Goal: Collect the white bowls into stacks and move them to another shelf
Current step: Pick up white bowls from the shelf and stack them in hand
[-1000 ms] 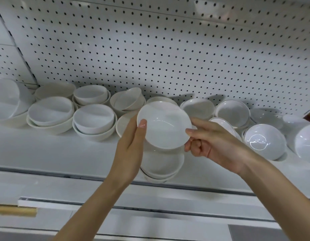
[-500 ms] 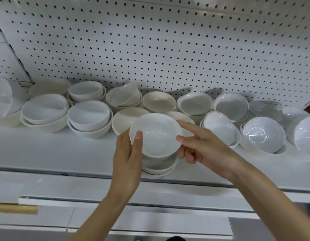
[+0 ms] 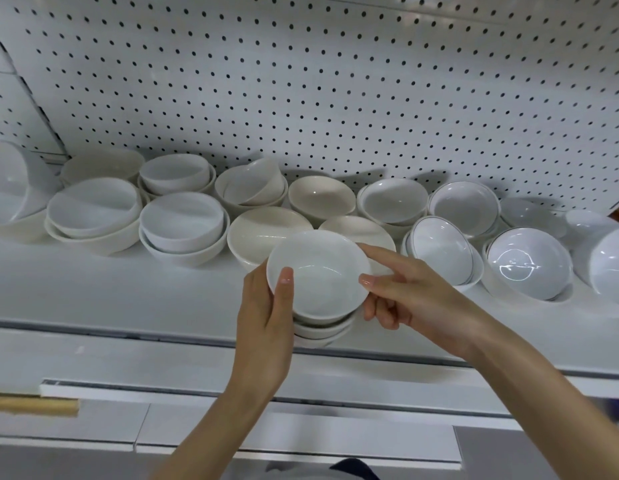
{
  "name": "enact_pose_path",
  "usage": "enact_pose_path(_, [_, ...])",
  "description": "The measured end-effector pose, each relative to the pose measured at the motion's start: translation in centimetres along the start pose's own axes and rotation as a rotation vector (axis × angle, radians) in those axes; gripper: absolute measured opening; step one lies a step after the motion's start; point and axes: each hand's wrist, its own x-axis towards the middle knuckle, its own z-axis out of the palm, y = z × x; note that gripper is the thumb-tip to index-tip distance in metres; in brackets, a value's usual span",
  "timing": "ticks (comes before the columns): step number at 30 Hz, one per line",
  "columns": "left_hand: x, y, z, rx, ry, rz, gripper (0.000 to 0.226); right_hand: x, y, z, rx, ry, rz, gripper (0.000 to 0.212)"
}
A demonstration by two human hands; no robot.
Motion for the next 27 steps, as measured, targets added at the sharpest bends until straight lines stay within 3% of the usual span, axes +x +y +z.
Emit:
enact_pose_path(12, [0.0,-0.3,0.0,-0.020,-0.014,0.000,0.056,-0.1,0.6,0.1,-0.027,-0.003,0.022,0.035])
enact_pose_path(15, [0.1,0.2,-0.2,-0.040,-0.044,-0.005,0.045,0.0,0.4,-0.5,-0.105,-0.014,0.020,0.029])
enact_pose_path(20, [1.2,0.7,-1.0,-0.049,-0.060,0.006,0.046,1.7,-1.3,-4.9,-0.178,0.184,-0.031,0.025])
enact_pose_path(27, [1.9,0.5,-1.0,-0.001,-0.016,0.007,0.033,6.7,-0.9,-12.9,-0.701,0.359,-0.005,0.035])
